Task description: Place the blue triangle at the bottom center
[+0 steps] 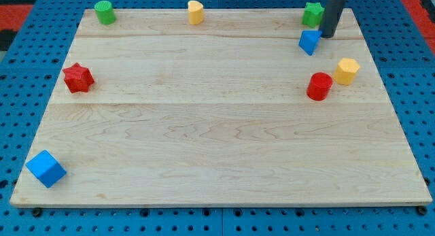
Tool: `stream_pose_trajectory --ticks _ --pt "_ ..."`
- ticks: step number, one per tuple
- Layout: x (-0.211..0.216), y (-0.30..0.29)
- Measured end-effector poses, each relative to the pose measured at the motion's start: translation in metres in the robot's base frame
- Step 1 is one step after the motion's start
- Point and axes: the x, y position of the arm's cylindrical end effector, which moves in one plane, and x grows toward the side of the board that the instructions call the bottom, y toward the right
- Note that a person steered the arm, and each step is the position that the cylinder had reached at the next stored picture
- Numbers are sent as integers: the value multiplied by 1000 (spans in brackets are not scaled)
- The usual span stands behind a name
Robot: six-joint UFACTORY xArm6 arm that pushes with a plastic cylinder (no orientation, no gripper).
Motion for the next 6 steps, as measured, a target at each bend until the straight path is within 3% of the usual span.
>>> stream_pose_trajectory --ticks 5,6 --pt "65 -120" --pt "84 -122"
